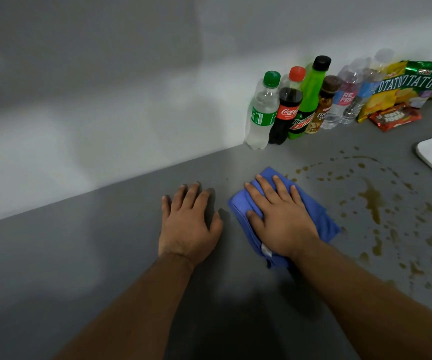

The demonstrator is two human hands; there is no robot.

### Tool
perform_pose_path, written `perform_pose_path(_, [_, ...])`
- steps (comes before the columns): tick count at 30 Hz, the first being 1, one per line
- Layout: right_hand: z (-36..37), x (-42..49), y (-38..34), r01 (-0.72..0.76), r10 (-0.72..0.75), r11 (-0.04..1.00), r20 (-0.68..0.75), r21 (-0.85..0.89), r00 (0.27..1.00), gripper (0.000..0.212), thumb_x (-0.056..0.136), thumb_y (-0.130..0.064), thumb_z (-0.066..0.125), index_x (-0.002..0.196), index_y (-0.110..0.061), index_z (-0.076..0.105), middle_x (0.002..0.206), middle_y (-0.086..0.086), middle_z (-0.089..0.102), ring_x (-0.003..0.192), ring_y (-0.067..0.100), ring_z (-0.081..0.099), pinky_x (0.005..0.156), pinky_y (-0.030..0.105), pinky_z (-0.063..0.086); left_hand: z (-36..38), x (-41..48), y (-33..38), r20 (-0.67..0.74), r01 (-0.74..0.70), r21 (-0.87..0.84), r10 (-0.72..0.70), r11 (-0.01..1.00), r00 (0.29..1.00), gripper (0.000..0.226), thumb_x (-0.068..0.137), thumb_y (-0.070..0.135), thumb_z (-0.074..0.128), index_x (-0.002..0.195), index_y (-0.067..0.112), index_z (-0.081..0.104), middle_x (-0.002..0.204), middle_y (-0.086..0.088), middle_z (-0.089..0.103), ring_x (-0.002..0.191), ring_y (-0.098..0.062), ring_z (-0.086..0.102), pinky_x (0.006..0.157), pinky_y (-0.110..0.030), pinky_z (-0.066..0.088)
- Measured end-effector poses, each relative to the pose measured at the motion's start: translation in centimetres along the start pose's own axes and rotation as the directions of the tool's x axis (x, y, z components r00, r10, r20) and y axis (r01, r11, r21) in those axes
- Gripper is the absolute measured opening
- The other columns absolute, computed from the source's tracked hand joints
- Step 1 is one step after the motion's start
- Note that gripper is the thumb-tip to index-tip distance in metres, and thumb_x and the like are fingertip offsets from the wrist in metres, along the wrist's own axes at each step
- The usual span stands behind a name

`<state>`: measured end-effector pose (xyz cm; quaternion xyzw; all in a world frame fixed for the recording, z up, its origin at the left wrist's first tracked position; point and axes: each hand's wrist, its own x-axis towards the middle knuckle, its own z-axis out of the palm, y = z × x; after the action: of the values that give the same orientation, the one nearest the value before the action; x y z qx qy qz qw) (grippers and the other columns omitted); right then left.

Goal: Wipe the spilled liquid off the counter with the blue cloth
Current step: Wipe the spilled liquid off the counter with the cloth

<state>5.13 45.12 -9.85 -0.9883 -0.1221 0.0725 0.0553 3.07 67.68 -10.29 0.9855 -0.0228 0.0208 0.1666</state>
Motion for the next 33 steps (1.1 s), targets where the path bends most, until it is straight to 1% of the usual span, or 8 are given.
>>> perform_pose_path(4, [0.2,2.2,-1.8,0.072,-0.071,0.997,0.025,-0.03,0.997,0.067,0.105,-0.059,0.012,0.167,-0.038,-0.001,0.177,-0.005,-0.004,0.162,0.027,-0.01,0.127,0.052,-0.009,0.2,0.0,-0.1,-0.017,0.01,-0.028,-0.01,1.0,1.0,0.065,0.089,0.053,0.031,0.15,0.032,0.043,0.167,0.003,0.034,0.157,-0.025,0.021,0.128,-0.058,0.01])
perform_pose_path(8, [0.5,-0.1,-0.2,0.18,-0.179,0.984,0.022,-0.001,0.984,0.068,0.102,-0.07,0.011,0.165,-0.046,0.006,0.176,-0.011,0.003,0.162,0.024,-0.004,0.13,0.053,-0.003,0.1,0.0,0.0,-0.01,0.01,-0.023,-0.01,1.0,1.0,0.065,0.089,0.05,0.033,0.15,0.032,0.043,0.167,0.003,0.034,0.157,-0.025,0.021,0.128,-0.057,0.01])
perform_pose_path(11, [0.3,-0.2,0.9,0.107,-0.107,0.994,0.012,-0.004,0.994,0.069,0.101,-0.073,0.01,0.165,-0.046,0.009,0.176,-0.011,0.006,0.162,0.025,-0.003,0.129,0.052,-0.003,0.0,0.1,0.0,-0.001,0.007,-0.017,-0.007,1.0,1.0,0.068,0.086,0.05,0.034,0.151,0.032,0.042,0.167,0.003,0.033,0.157,-0.025,0.02,0.128,-0.058,0.009])
perform_pose_path(15, [0.0,3.1,-1.0,-0.038,0.038,0.999,-0.009,0.0,0.999,0.064,0.105,-0.059,0.016,0.166,-0.043,0.006,0.177,-0.005,0.0,0.162,0.029,-0.007,0.128,0.057,-0.005,0.0,0.1,-0.1,0.017,0.003,0.0,-0.003,1.0,1.0,0.069,0.086,0.048,0.039,0.153,0.031,0.038,0.168,0.003,0.03,0.157,-0.025,0.017,0.129,-0.058,0.007])
perform_pose_path(17, [-0.2,4.6,-2.5,-0.052,0.052,0.999,0.008,0.012,0.999,0.063,0.107,-0.053,0.018,0.167,-0.04,0.004,0.177,-0.004,-0.004,0.162,0.029,-0.009,0.128,0.057,-0.006,0.0,0.1,-0.1,0.02,-0.001,0.001,0.001,1.0,1.0,0.07,0.085,0.048,0.039,0.153,0.031,0.037,0.168,0.002,0.029,0.157,-0.025,0.017,0.129,-0.058,0.008])
perform_pose_path(24, [-0.4,1.8,-0.8,0.205,-0.205,0.979,0.034,0.02,0.978,0.067,0.101,-0.057,0.011,0.166,-0.041,0.011,0.175,-0.012,0.009,0.162,0.02,0.0,0.131,0.048,0.001,0.1,0.0,0.0,-0.019,-0.006,-0.011,0.006,1.0,1.0,0.07,0.082,0.047,0.04,0.149,0.029,0.045,0.164,0.0,0.038,0.155,-0.028,0.025,0.127,-0.061,0.013])
perform_pose_path(28, [-0.4,3.0,-0.3,0.131,-0.131,0.991,0.019,0.002,0.991,0.067,0.102,-0.061,0.015,0.166,-0.041,0.011,0.176,-0.011,0.007,0.162,0.022,0.0,0.13,0.051,0.001,0.0,0.0,0.0,-0.009,-0.008,-0.01,0.008,1.0,1.0,0.07,0.082,0.046,0.039,0.15,0.03,0.042,0.165,0.001,0.036,0.156,-0.027,0.023,0.127,-0.061,0.011])
perform_pose_path(33, [-0.5,5.8,-3.8,-0.011,0.011,1.0,-0.001,0.021,1.0,0.066,0.107,-0.058,0.017,0.168,-0.034,0.009,0.177,-0.002,0.002,0.162,0.03,-0.005,0.129,0.056,-0.002,-0.2,0.1,0.0,0.018,-0.009,0.003,0.009,1.0,1.0,0.071,0.083,0.049,0.037,0.151,0.029,0.04,0.165,0.0,0.035,0.156,-0.028,0.021,0.127,-0.061,0.01])
